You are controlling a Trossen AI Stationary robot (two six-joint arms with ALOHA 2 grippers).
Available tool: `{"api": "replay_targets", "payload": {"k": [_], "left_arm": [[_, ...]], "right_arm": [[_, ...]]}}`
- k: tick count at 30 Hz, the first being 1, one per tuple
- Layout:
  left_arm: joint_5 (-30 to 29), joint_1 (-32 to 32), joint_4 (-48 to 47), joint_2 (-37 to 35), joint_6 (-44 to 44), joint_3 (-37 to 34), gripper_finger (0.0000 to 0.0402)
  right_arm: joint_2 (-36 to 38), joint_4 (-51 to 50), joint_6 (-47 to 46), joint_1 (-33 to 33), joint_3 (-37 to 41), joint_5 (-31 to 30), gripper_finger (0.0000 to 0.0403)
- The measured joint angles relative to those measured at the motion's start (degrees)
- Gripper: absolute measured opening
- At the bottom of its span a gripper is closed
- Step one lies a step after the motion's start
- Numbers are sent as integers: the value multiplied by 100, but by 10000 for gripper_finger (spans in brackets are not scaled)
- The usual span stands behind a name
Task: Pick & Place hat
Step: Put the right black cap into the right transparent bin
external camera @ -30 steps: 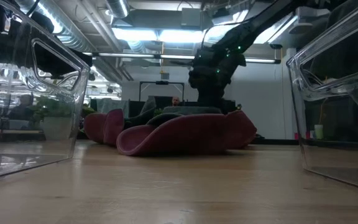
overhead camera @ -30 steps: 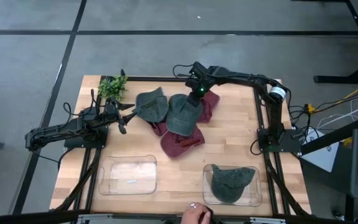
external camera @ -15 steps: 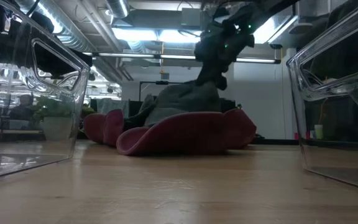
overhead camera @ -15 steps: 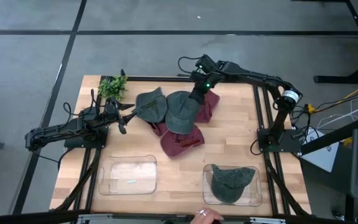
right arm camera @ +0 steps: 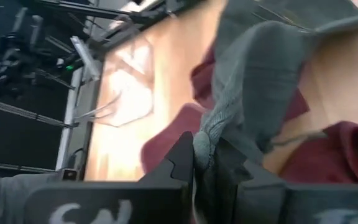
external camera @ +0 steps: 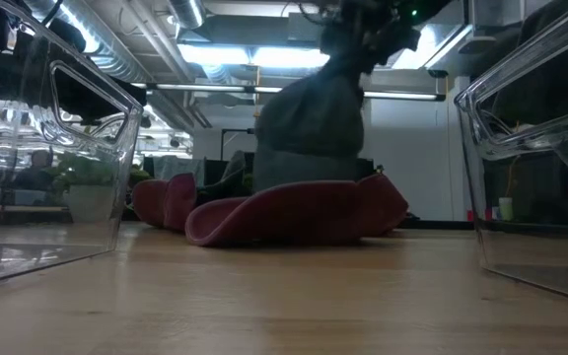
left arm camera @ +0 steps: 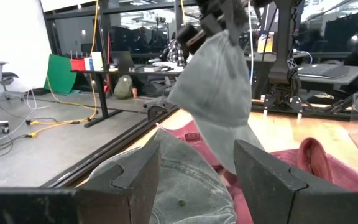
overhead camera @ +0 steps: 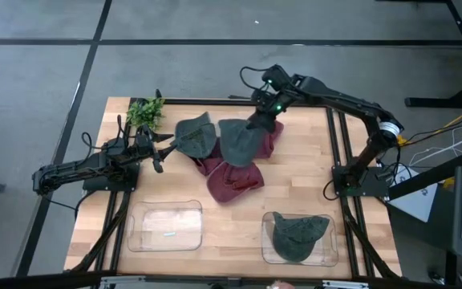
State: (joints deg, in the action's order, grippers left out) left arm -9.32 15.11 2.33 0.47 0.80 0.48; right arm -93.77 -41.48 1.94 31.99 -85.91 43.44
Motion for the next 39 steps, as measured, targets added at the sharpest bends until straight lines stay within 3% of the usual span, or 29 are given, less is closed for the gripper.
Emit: {"api": "replay_targets", "payload": {"k": [12,22,30,39], "left_arm": [[-2,-1,0,0,0,1,198],[-1,-1,0,0,0,0,198],[-1,0,0,0,0,0,198],[-2,1,0,0,0,1,198]], "right_arm": [[866,-48,-170,-30,0,709,29],[1414,-45,-471,-290,0,846,28],[1627,6,-1066,-919,0,1030,28],[1751,44,-1132,-1841,0,1021,27]]}}
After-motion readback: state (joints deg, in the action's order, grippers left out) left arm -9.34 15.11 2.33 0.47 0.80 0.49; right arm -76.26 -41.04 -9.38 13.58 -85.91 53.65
